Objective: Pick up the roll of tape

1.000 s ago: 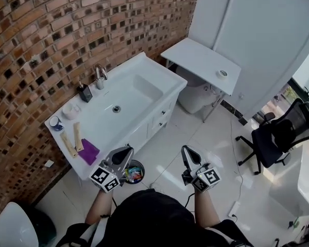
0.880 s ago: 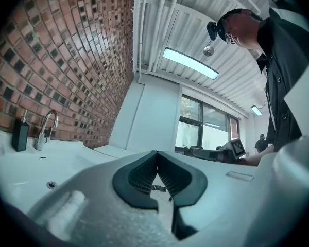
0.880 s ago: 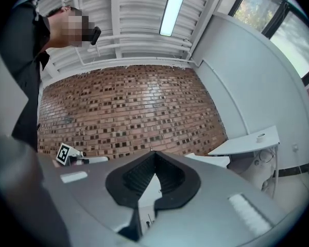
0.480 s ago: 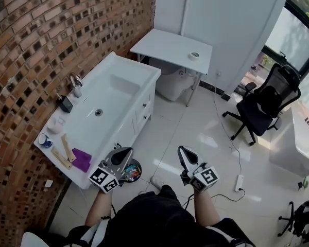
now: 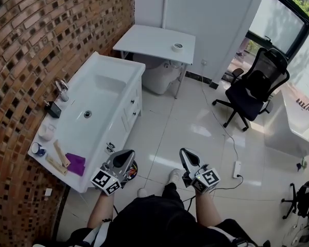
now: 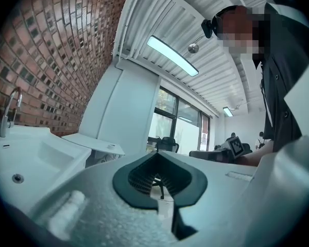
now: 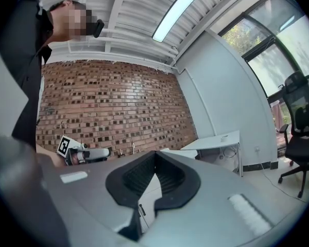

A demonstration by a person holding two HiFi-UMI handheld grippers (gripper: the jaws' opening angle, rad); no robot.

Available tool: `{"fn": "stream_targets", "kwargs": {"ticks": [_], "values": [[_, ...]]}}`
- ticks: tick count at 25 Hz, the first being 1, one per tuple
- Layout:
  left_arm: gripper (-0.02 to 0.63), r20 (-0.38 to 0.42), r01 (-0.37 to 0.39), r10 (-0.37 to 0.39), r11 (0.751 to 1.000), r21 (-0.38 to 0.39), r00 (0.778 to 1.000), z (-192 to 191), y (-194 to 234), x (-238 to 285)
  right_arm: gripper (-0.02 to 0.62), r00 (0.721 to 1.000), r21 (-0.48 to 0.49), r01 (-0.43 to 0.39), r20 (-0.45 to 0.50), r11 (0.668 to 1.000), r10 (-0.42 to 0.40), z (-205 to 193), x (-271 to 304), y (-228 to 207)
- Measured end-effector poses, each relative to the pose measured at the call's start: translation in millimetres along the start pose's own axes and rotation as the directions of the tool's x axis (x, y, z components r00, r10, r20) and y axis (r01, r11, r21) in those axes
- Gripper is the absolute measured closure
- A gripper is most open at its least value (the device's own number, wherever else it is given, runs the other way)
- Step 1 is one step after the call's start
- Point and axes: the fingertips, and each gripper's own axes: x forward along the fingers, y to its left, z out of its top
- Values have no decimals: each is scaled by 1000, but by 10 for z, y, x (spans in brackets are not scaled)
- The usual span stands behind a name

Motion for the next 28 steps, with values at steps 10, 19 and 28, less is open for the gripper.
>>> {"fn": "stream_targets", "kwargs": {"ticks": [10, 19, 28], "values": [[604, 49, 67, -63, 994, -85, 997, 73, -52, 818, 589, 997, -64, 74, 4, 995, -74, 216, -205, -587], [604, 50, 98, -93, 991, -95, 994, 80, -53, 1497, 589, 984, -86, 165, 79, 982, -159, 484, -220, -1369], [604, 20, 76, -74, 991, -114, 997, -63, 12, 2080, 591, 977, -57, 189, 110, 980, -182, 569, -382, -2026]]}}
